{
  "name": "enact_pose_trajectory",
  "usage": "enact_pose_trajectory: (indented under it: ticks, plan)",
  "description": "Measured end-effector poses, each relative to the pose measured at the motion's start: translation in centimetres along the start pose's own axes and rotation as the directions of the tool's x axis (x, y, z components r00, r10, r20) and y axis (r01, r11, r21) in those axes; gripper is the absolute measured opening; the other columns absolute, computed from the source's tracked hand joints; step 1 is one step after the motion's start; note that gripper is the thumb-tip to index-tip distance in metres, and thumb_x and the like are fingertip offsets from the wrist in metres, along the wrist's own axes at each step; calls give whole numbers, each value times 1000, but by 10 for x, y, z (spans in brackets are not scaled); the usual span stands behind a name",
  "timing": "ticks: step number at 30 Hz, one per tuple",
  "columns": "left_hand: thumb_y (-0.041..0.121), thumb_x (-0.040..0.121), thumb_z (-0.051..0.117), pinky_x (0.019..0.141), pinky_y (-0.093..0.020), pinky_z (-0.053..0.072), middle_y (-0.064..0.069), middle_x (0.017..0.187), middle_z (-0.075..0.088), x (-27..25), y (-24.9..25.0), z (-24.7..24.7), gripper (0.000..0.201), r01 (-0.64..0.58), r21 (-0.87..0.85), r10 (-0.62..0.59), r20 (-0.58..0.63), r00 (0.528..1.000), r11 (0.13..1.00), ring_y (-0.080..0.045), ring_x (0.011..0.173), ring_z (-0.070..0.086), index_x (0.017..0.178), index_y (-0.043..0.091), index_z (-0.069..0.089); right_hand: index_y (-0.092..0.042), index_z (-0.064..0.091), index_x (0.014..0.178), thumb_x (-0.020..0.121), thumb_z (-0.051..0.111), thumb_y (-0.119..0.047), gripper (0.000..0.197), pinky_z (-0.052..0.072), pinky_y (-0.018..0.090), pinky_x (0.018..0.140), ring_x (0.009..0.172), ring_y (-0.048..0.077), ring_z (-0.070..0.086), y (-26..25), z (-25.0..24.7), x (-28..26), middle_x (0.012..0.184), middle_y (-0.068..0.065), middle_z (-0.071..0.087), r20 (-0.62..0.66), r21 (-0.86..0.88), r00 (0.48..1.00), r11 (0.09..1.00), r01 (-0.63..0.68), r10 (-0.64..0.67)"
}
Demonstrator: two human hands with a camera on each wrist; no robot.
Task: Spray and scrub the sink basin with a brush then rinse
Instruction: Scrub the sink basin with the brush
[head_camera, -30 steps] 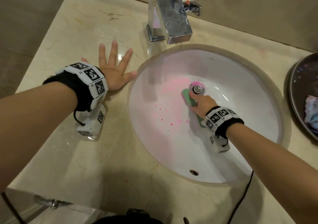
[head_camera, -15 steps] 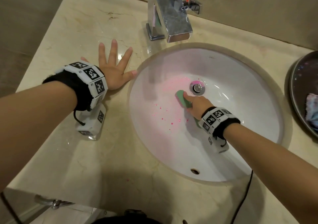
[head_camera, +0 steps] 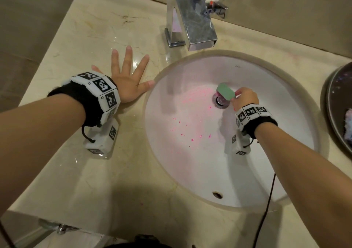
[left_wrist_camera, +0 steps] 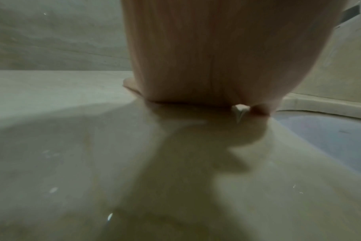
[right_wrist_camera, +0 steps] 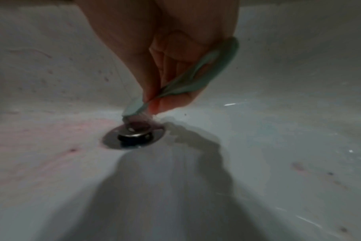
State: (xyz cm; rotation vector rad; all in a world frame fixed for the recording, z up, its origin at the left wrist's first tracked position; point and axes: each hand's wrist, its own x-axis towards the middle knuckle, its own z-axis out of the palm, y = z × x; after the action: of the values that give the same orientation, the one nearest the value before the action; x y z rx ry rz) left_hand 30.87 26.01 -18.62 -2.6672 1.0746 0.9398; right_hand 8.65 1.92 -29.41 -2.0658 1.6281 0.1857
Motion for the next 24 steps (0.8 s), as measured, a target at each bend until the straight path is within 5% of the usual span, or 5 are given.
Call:
enact_pose_trajectory:
  ticks: [4, 15, 19, 24]
  plan:
    - [67, 89, 20, 101, -70, -8, 7, 150, -34, 1, 0, 1, 67, -3, -11, 3, -7, 1000, 1000, -26, 139, -29, 141, 50, -17, -5, 55, 110, 89, 60, -15, 23, 41, 31, 71, 96, 34, 60, 13, -7, 0, 107, 19, 63, -70, -30, 997, 999, -21, 19]
    - [66, 89, 21, 101, -70, -8, 8, 151, -33, 0, 1, 1, 67, 1, -16, -1, -13, 1000, 1000, -26, 139, -29, 142, 49, -16, -3, 64, 106, 92, 56, -16, 20, 45, 33, 75, 92, 36, 60, -3, -17, 3, 103, 23, 64, 36, -178, 997, 982, 66, -61]
    - [68, 88, 21, 101, -71, -8, 8, 149, -36, 1, -1, 1, 67, -2, -13, 2, 2, 1000, 1000, -26, 139, -31, 141, 51, -18, -1, 65, 101, 89, 61, -17, 20, 46, 33, 77, 87, 33, 60, 18, -31, 5, 101, 23, 65, 37, -127, 999, 992, -16, 21]
    - [69, 87, 20, 102, -70, -9, 9, 149, -36, 2, -2, 1, 68, -2, -13, 2, 4, 1000, 1000, -25, 139, -31, 140, 51, -18, 0, 67, 101, 87, 62, -17, 22, 49, 33, 76, 86, 32, 61, -11, -12, 0, 98, 20, 67, 73, -93, 996, 994, 49, -42]
